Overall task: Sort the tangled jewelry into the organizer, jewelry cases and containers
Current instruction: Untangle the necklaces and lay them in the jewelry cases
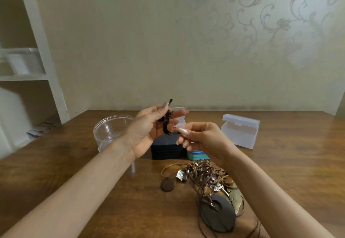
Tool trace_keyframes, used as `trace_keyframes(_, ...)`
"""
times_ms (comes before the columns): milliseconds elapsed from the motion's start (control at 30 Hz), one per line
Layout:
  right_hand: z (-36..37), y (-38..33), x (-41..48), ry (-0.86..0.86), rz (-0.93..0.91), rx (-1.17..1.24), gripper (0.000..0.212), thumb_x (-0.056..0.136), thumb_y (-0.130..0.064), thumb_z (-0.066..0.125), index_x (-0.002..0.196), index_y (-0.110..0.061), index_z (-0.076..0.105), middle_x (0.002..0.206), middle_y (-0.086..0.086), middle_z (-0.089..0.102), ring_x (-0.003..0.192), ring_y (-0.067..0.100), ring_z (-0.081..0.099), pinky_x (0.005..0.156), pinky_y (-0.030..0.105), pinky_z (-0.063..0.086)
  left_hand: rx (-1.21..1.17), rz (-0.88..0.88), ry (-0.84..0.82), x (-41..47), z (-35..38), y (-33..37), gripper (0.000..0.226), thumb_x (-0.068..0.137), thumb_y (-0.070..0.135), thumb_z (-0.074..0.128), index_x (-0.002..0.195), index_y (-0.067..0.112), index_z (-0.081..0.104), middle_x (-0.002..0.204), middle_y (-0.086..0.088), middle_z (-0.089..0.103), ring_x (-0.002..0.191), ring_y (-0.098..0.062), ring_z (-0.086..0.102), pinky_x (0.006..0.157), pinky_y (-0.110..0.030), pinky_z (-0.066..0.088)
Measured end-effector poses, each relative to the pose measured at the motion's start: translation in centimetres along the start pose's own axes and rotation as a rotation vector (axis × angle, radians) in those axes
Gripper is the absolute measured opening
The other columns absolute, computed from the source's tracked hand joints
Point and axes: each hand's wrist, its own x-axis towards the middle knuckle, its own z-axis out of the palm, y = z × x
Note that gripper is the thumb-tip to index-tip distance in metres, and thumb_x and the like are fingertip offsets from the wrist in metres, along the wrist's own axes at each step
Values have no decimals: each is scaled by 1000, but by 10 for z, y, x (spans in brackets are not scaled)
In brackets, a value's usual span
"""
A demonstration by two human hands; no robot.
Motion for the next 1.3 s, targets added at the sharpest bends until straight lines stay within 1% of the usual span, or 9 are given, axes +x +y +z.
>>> trace_keyframes(133,-7,-2,2,129,-66,131,10,85,9,57,83,2,64,69,11,70,60,18,67,57,21,55,237,-80,13,-2,8,-9,12,88,18,56,86,5,57,67,-4,66,47,-4,57,43,-12,45)
trace_keyframes(267,-6,0,4,147,-120,61,13,84,7,61,94,0,66,78,14,68,68,20,69,64,25,57,242,-88,34,2,12,-16,12,92,16,54,87,4,56,55,0,63,41,-2,51,39,-10,39)
trace_keyframes(500,-10,1,6,151,-91,-18,22,82,3,65,99,-9,72,90,9,73,89,20,69,85,28,55,229,-63,-10,11,9,-20,15,98,5,41,111,0,47,68,-6,60,49,-4,50,45,-15,40)
trace_keyframes(667,-24,-3,8,-11,12,213,30,88,-11,56,113,4,63,105,20,63,99,27,60,99,42,46,429,-68,-12,25,12,-12,11,91,6,54,100,4,48,73,-11,64,52,-9,60,45,-17,46)
trace_keyframes(733,-30,-5,7,-31,36,226,34,87,-24,63,110,1,66,104,16,62,96,24,59,96,37,47,546,-58,-38,32,18,-13,13,88,6,60,92,4,49,68,-11,69,52,-14,65,47,-19,50)
trace_keyframes(833,-39,-7,5,61,46,242,24,81,-17,65,97,0,69,95,16,65,86,24,64,85,31,54,716,14,-21,43,29,-17,14,82,2,67,83,4,53,65,-13,68,52,-19,66,53,-25,54)
trace_keyframes(967,-55,-11,-1,73,99,313,24,87,-16,60,99,4,66,95,18,69,90,26,68,78,27,56,857,95,-80,61,41,-27,14,83,4,68,77,9,56,55,-3,62,42,-4,56,48,-19,47)
trace_keyframes(1167,-70,3,-11,171,224,730,24,78,5,57,101,10,62,91,23,69,84,28,69,70,37,60,1106,-108,-417,81,63,-23,17,90,11,60,102,9,47,71,-3,63,55,-6,51,53,-18,39)
trace_keyframes(1300,-76,8,-7,194,236,703,28,79,3,61,106,10,62,101,26,65,89,32,67,75,38,59,1375,-104,-525,97,77,-15,23,84,0,64,105,4,56,66,4,61,58,-8,58,57,-17,46)
